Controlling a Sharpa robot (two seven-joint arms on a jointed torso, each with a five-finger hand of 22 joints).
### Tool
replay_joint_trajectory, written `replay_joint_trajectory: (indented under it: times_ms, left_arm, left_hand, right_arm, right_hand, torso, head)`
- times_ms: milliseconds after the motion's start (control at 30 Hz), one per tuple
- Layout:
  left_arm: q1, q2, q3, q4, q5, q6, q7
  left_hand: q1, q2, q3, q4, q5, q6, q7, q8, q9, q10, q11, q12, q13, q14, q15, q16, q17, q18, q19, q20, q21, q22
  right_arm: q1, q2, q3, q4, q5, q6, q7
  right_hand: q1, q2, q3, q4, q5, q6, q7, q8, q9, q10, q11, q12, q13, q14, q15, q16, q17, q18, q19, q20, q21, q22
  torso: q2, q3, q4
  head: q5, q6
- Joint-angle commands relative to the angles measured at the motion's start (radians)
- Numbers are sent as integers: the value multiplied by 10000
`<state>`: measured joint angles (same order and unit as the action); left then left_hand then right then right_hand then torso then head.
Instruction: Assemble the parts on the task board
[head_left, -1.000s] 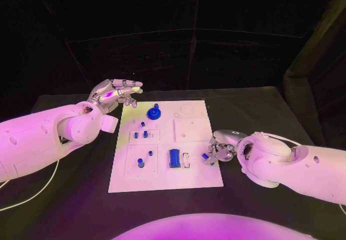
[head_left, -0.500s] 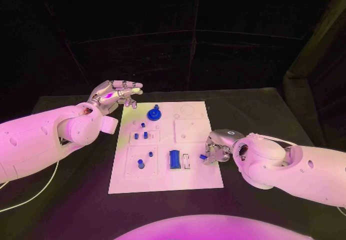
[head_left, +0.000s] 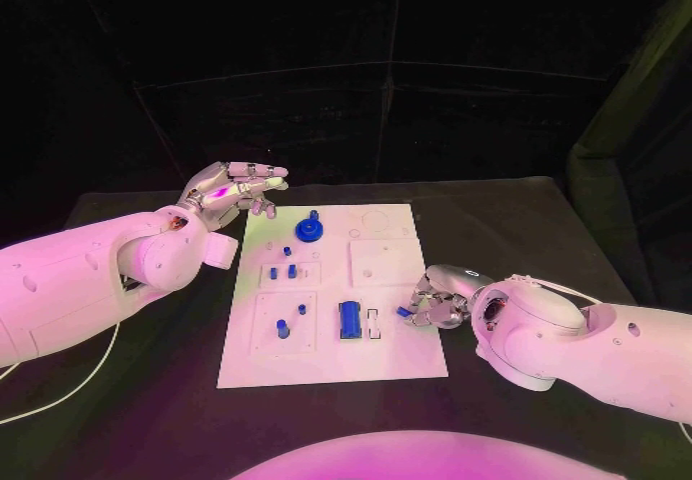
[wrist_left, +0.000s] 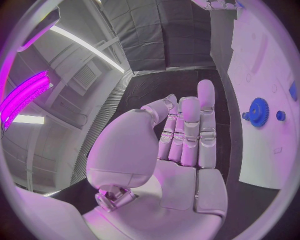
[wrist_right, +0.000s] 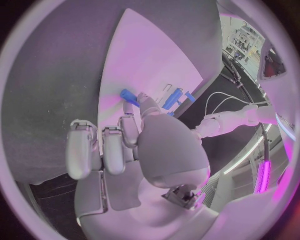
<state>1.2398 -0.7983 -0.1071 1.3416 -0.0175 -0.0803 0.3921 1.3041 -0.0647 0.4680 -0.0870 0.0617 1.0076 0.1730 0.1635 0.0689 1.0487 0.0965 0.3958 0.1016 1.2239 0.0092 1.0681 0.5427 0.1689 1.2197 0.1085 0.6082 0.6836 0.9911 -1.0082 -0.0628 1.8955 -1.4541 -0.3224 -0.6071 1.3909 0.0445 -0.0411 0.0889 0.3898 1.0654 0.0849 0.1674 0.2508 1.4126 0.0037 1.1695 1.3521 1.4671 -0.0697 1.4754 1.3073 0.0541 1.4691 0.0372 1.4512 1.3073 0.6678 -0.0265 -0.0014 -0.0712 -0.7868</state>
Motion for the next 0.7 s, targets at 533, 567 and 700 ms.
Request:
replay_joint_trajectory:
  times_ms: [533, 567, 700]
  left_arm:
    - [12, 32, 8, 3, 8, 112, 11]
    - [12, 30, 8, 4, 8, 111, 10]
    - [12, 31, 7, 8, 8, 112, 6]
  left_hand:
    - [12, 0, -21, -46, 28, -96, 25, 46, -17, -117, 16, 62, -12, -61, 31, 44, -16, 130, -55, 13, -52, -14]
    - [12, 0, -21, -47, 28, -98, 25, 46, -17, -118, 17, 62, -12, -62, 31, 44, -18, 130, -55, 14, -52, -14]
    - [12, 0, -21, -47, 28, -98, 25, 46, -17, -118, 17, 62, -12, -62, 31, 44, -18, 130, -55, 14, -52, -14]
  right_arm:
    - [-1, 461, -4, -7, 2667, -837, 635]
    - [-1, 499, -4, -27, 2716, -754, 630]
    - [0, 629, -4, -105, 2822, -509, 557]
  right_hand:
    - [-578, -390, 694, 293, 307, 434, -88, -7, -121, 273, -98, 295, -357, 723, -25, 83, 1027, -90, 181, -2, 63, 571]
    - [-694, -426, 747, 361, 354, 540, -137, 4, -122, 327, -148, 333, -332, 730, -55, 101, 1059, -92, 191, -20, 72, 585]
    - [-990, -517, 761, 535, 391, 717, -186, 14, -118, 409, -172, 391, -289, 742, -93, 133, 1117, -105, 221, -55, 107, 644]
  torso:
    - [3, -10, 2]
    - [10, -5, 2]
    - [9, -10, 4]
  head:
    - [67, -42]
    - [78, -31]
    - [94, -37]
